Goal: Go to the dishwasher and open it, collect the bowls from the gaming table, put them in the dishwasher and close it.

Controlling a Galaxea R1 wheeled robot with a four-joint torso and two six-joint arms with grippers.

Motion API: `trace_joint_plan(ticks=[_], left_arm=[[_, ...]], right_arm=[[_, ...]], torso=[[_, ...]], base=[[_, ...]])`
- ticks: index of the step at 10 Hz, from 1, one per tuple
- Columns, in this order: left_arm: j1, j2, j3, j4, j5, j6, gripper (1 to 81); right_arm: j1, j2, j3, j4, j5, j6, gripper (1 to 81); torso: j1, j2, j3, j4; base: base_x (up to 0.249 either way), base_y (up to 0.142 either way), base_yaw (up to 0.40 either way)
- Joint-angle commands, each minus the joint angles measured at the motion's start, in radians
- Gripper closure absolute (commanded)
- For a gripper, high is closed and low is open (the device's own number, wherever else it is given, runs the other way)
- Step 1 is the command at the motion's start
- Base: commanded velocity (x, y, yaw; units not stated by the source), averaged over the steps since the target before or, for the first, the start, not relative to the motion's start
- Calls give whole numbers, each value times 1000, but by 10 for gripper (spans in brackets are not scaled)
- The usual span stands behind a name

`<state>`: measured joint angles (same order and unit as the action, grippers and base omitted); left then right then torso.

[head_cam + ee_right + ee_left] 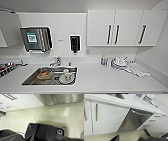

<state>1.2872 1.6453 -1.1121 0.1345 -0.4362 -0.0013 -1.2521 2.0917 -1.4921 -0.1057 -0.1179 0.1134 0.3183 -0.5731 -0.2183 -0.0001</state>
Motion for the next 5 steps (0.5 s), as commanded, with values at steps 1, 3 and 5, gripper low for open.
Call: trace_joint_plan(ticks=[1, 3, 5], left_arm=[[-200, -77, 60, 16, 160, -34, 10], [-226, -74, 77, 16, 201, -34, 10], [-242, -74, 84, 16, 205, -36, 10]], right_arm=[[110, -59, 33, 14, -51, 2, 10], [111, -62, 24, 21, -57, 8, 10], [122, -63, 17, 32, -59, 20, 10]], torso=[[61, -95, 0, 0], [105, -165, -96, 0], [136, -219, -133, 0]], base=[[0, 0, 0], [0, 0, 0], [0, 0, 0]])
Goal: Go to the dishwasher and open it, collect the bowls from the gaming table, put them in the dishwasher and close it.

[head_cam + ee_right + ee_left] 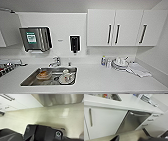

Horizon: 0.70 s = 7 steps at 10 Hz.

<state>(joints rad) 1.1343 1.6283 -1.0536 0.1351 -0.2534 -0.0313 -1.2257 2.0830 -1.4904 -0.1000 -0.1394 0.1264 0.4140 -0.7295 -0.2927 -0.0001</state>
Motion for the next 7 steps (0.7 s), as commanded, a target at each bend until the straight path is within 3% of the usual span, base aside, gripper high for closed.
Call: trace_joint_plan(ticks=[1, 2, 4, 7], left_arm=[[-92, -62, 35, 17, 34, -6, 10], [-102, -66, 49, 17, 36, -6, 10], [-126, -85, 79, 15, 36, -6, 10], [-149, -89, 89, 14, 59, -6, 10]], right_arm=[[102, -59, 21, 28, -37, 10, 10], [105, -59, 21, 32, -37, 12, 10], [113, -67, 33, 33, -37, 12, 10], [131, -91, 67, 34, -37, 12, 10]], torso=[[61, -94, -89, 0], [84, -131, -124, 0], [130, -201, -84, 0], [192, -299, -100, 0]], base=[[0, 0, 0], [0, 0, 0], [0, 0, 0], [0, 0, 0]])
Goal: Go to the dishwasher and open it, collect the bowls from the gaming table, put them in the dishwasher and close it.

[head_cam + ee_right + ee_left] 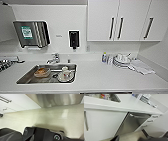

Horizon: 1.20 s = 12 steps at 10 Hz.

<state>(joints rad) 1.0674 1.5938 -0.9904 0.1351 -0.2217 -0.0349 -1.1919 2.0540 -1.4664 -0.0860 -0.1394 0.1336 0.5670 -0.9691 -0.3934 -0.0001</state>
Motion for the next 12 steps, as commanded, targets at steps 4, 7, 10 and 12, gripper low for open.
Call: trace_joint_plan(ticks=[4, 7, 10, 12], left_arm=[[-103, -55, 26, 14, 53, -2, 10], [-151, -53, 33, 4, 105, -3, 10], [-168, -49, 33, -8, 122, -5, 10], [-168, -52, 32, -5, 122, -3, 10]], right_arm=[[120, -87, 75, 22, -42, 23, 10], [122, -85, 78, 22, -42, 23, 10], [122, -82, 74, 20, -42, 23, 10], [122, -79, 69, 20, -42, 23, 10]], torso=[[128, -202, -95, 0], [181, -287, -118, 0], [248, -393, -151, 0], [224, -358, -125, 0]], base=[[0, 0, 0], [0, 0, 0], [0, 0, 0], [0, 0, 0]])
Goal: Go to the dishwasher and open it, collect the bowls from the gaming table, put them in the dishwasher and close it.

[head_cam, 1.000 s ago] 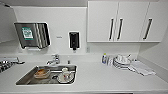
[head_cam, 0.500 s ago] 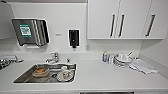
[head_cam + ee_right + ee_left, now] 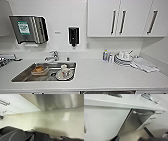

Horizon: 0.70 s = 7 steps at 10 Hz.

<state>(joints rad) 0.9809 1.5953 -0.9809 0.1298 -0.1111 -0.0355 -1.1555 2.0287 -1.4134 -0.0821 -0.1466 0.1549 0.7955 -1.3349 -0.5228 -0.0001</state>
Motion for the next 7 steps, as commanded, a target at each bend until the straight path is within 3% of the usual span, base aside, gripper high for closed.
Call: trace_joint_plan(ticks=[1, 4, 7], left_arm=[[-81, -49, 19, -1, 11, -3, 10], [-81, -32, 14, 13, 10, -3, 10], [-87, 34, 1, 16, 4, 5, 10]], right_arm=[[85, -48, 16, 13, -34, 2, 10], [110, -45, 15, 15, -62, 3, 10], [225, -39, 25, 51, -211, 55, 10]], torso=[[-1, 0, 0, 0], [5, -8, -1, 0], [5, -8, -2, 0]], base=[[0, 0, 0], [0, 0, 0], [0, 0, 0]])
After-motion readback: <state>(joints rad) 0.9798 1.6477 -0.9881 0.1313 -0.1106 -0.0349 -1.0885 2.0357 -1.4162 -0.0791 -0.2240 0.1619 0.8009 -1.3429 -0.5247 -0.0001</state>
